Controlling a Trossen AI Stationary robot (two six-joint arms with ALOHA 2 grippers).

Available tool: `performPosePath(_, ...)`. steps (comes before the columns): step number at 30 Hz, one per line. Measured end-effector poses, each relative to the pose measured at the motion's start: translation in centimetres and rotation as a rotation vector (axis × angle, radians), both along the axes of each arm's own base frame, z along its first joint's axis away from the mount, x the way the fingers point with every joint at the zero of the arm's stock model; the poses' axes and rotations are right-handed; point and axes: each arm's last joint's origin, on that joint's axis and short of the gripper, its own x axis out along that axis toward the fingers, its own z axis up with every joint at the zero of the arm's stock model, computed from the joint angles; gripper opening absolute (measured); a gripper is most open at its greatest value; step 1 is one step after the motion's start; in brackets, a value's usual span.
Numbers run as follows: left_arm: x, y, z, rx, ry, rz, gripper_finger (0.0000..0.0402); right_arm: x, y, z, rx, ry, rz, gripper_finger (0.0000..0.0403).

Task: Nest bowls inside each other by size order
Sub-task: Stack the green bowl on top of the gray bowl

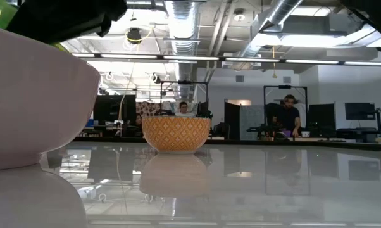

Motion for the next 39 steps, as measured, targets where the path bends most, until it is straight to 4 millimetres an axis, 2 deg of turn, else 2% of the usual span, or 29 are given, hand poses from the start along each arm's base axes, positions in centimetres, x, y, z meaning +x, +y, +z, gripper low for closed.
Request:
performPosePath(8,0.0,0.0,0.0,0.000,0.000,0.000,0.0000,-0.1,0.0,0.0,0.044,0.020,-0.036,0.0053)
performPosePath(21,0.0,0.0,0.0,0.000,0.001,0.000,0.0000,0.1,-0.3,0.1,0.184,0.061,-0.065,0.0057)
performPosePath(39,0.0,0.0,0.0,-0.002,0.000,0.000,0.0000,0.8,-1.5,0.4,0.212,0.031,-0.052,0.0058)
